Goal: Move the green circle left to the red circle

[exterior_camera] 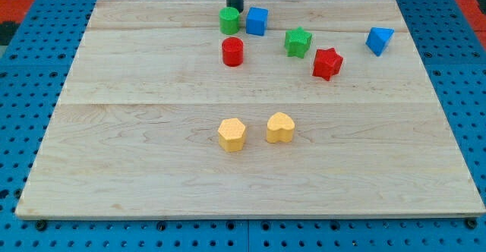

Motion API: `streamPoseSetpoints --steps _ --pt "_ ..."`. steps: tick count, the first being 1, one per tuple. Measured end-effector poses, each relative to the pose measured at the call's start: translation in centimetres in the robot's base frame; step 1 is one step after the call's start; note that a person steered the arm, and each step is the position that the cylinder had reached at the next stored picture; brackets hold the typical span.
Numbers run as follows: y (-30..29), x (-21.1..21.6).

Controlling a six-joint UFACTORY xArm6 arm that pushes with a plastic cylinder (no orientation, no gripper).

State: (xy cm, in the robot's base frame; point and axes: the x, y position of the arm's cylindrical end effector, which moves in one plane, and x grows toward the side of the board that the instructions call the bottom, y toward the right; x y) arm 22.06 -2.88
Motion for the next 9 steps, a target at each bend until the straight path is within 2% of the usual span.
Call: streamPoseSetpoints --steps 1,2,3,5,7,9 --pt "-3.1 0.1" --pt "-3.2 -1.2" --pt "1.7 -2.8" --pt "0.3 3.4" --pt "-1.9 5.1" --pt "-8.0 14.1"
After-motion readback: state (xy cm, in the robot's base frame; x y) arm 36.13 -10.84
